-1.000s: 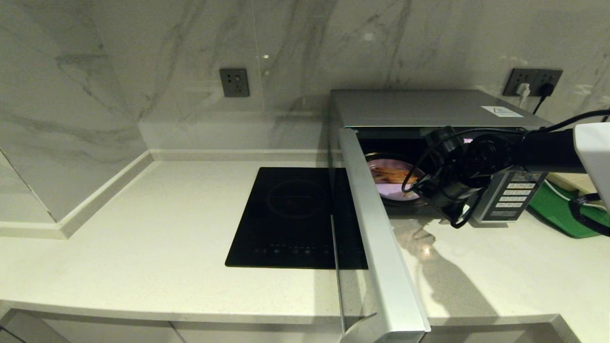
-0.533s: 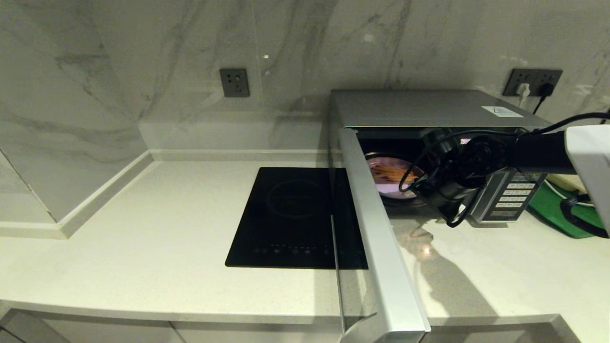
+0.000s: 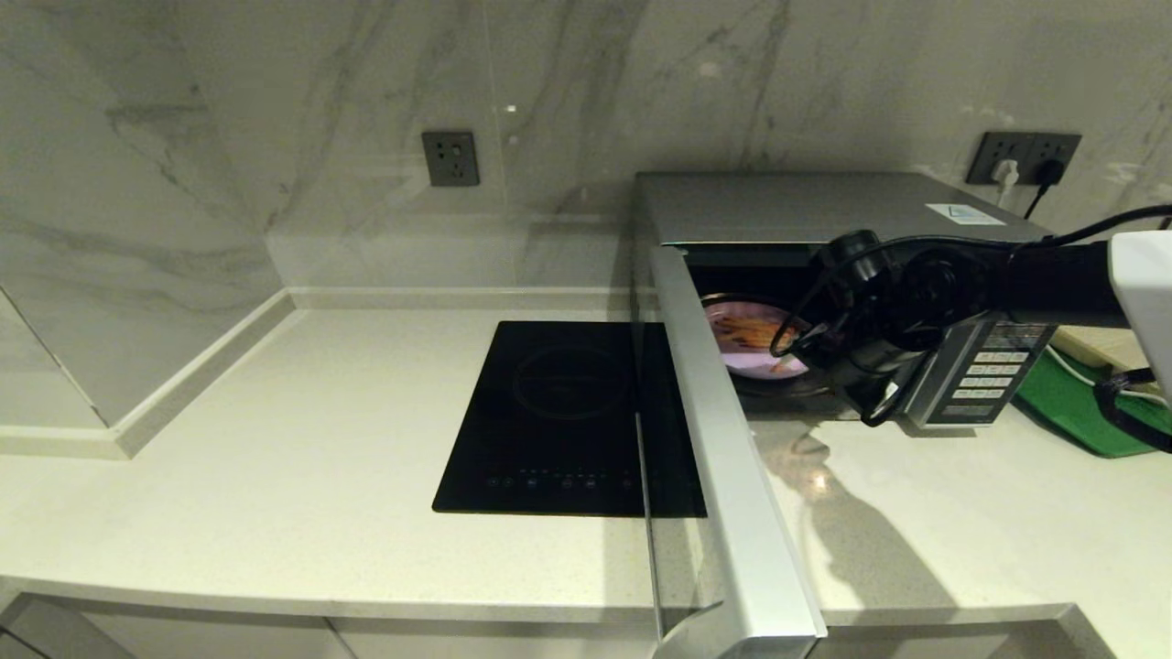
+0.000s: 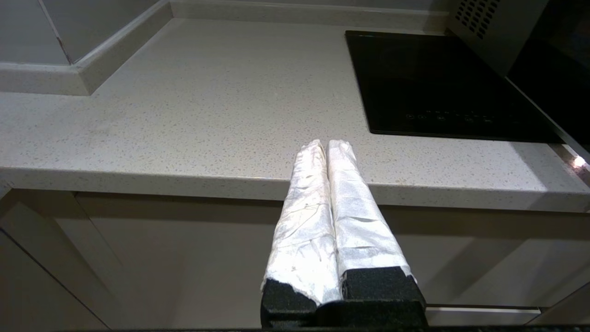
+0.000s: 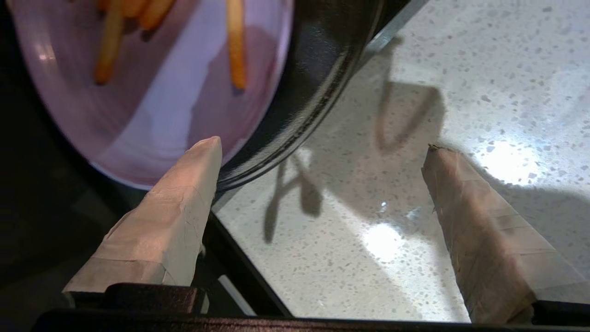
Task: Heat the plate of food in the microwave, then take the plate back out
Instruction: Take the plate out of the microwave
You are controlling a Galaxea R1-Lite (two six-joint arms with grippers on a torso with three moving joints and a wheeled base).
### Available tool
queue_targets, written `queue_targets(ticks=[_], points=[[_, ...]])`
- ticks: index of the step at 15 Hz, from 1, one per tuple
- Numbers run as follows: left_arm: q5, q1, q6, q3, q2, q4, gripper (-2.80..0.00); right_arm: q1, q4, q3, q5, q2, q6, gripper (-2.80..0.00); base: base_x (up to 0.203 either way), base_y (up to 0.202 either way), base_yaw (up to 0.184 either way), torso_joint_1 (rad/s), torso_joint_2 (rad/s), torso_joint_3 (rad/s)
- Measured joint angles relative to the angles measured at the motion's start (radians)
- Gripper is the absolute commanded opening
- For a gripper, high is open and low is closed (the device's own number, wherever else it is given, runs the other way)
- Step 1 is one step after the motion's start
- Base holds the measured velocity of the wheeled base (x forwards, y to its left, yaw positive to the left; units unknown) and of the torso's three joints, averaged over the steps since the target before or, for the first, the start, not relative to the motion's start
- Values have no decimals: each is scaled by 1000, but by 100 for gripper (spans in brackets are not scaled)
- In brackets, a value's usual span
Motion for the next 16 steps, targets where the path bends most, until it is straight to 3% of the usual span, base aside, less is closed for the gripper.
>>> queue_targets(ticks=[16], points=[[0, 0, 0, 0, 0, 0, -280, -1, 3, -24, 17, 56, -1, 0, 0, 0, 0, 0, 0, 0]])
